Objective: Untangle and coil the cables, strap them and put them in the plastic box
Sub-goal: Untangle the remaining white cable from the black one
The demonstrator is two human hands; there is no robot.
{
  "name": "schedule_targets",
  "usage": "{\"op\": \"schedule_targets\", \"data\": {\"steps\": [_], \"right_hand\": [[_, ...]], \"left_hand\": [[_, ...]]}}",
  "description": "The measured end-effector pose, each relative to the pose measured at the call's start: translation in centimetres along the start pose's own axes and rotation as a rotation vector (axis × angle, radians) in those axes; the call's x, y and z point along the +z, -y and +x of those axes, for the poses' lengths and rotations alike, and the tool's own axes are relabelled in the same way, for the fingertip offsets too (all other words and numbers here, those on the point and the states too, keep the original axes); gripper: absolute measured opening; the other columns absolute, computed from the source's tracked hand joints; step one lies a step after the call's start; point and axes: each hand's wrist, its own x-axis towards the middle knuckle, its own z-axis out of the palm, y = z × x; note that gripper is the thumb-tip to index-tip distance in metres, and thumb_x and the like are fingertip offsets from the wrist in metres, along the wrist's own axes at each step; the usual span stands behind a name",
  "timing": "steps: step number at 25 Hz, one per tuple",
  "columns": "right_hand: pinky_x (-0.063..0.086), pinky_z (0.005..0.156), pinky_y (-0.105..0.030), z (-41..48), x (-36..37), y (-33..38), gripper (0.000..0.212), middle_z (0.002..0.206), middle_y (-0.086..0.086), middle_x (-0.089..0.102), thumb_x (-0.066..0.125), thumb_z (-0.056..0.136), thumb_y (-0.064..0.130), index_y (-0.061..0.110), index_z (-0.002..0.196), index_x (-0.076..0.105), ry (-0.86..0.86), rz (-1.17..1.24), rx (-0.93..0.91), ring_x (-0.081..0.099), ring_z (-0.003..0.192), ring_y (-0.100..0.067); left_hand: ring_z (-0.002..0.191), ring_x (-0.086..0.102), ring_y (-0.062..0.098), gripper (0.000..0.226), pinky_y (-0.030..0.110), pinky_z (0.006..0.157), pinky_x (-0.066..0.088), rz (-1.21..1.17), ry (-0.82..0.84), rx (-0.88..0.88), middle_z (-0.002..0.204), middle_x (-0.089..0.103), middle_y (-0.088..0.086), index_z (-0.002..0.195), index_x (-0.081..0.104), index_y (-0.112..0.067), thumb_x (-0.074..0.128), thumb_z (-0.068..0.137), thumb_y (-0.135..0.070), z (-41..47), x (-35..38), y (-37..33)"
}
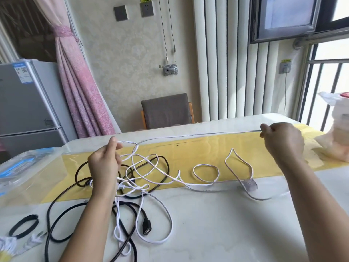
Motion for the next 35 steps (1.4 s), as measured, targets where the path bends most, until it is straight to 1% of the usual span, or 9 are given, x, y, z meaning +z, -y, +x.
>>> {"op": "schedule_targets", "data": {"steps": [2,5,7,10,16,20,24,29,35], "right_hand": [[0.039,0.089,-0.041,-0.7,1.1,-0.2,0.033,0.117,-0.023,0.056,0.051,0.081,0.000,0.003,0.110,0.066,0.030,-0.251,-0.109,0.046,0.107,-0.039],[0.028,0.103,-0.029,-4.6,2.9,3.5,0.055,0.131,-0.014,0.052,0.043,0.079,-0.007,0.006,0.132,0.051,0.104,0.118,-0.453,0.042,0.119,-0.031],[0.035,0.090,-0.023,-8.1,3.0,6.5,0.035,0.116,-0.002,0.062,0.042,0.097,0.016,0.018,0.132,0.048,0.431,0.438,-0.604,0.053,0.105,-0.019],[0.038,0.060,-0.025,-11.0,3.8,7.5,0.037,0.066,0.007,0.057,0.043,0.093,0.051,0.020,0.111,0.050,0.755,0.272,-0.735,0.051,0.063,-0.010],[0.037,0.057,-0.024,-9.7,5.3,6.1,0.057,0.075,0.003,0.050,0.045,0.075,0.071,0.018,0.061,0.062,0.320,0.112,-1.234,0.045,0.070,-0.018],[0.043,0.063,-0.035,-9.7,4.9,6.2,0.046,0.060,-0.002,0.054,0.064,0.073,0.062,0.026,0.045,0.057,0.843,0.250,-0.882,0.049,0.069,-0.018],[0.022,0.046,-0.025,-10.3,3.8,7.1,0.040,0.051,-0.002,0.031,0.054,0.091,0.046,0.018,0.068,0.071,1.043,0.446,-0.615,0.023,0.048,-0.016],[0.014,0.046,-0.024,-6.8,1.2,6.8,0.040,0.063,-0.003,0.065,0.043,0.094,0.037,0.012,0.077,0.069,0.583,1.236,-0.286,0.022,0.043,-0.008],[0.019,0.047,-0.021,-4.0,0.2,4.8,0.038,0.098,-0.005,0.073,0.040,0.101,0.034,0.015,0.084,0.067,0.113,1.387,-0.034,0.018,0.043,-0.012]], "left_hand": [[0.033,0.025,0.002,0.030,0.014,0.035,0.018,-0.131,0.173,-0.108,0.038,0.035,-0.011,0.074,0.063,-0.009,0.051,0.097,-0.024,-1.2,1.3,-0.4],[0.032,0.021,0.002,0.029,0.011,0.034,0.016,-0.095,0.458,-0.127,0.038,0.033,-0.008,0.085,0.064,-0.006,0.044,0.100,-0.020,-4.2,3.6,-0.5],[0.033,0.021,0.005,0.029,0.012,0.036,0.018,-0.050,0.612,-0.091,0.038,0.034,-0.006,0.089,0.065,-0.010,0.040,0.101,-0.019,-5.7,4.4,-0.3],[0.035,0.026,0.006,0.029,0.016,0.038,0.024,0.021,0.683,-0.030,0.039,0.036,-0.005,0.089,0.068,-0.015,0.042,0.100,-0.021,-6.4,4.8,0.0],[0.034,0.031,0.007,0.025,0.019,0.045,0.034,0.099,0.612,-0.018,0.034,0.036,-0.004,0.069,0.067,-0.012,0.061,0.089,-0.026,-6.4,4.6,-0.5],[0.032,0.026,0.007,0.025,0.015,0.038,0.027,0.111,0.550,-0.059,0.033,0.033,-0.004,0.073,0.065,-0.008,0.061,0.090,-0.025,-5.8,4.4,-0.2],[0.033,0.020,0.008,0.027,0.017,0.038,0.020,0.088,0.678,-0.165,0.035,0.028,-0.002,0.067,0.072,-0.017,0.064,0.075,-0.041,-5.3,4.0,-0.5],[0.031,0.028,0.008,0.037,0.020,0.044,0.026,0.445,0.844,-0.137,0.031,0.034,-0.005,0.068,0.072,-0.012,0.058,0.091,-0.037,-5.3,3.6,0.3],[0.039,0.048,0.011,0.032,0.025,0.049,0.035,0.514,0.048,0.114,0.040,0.051,-0.001,0.076,0.073,-0.011,0.054,0.095,-0.027,-0.6,0.7,-0.2]]}}
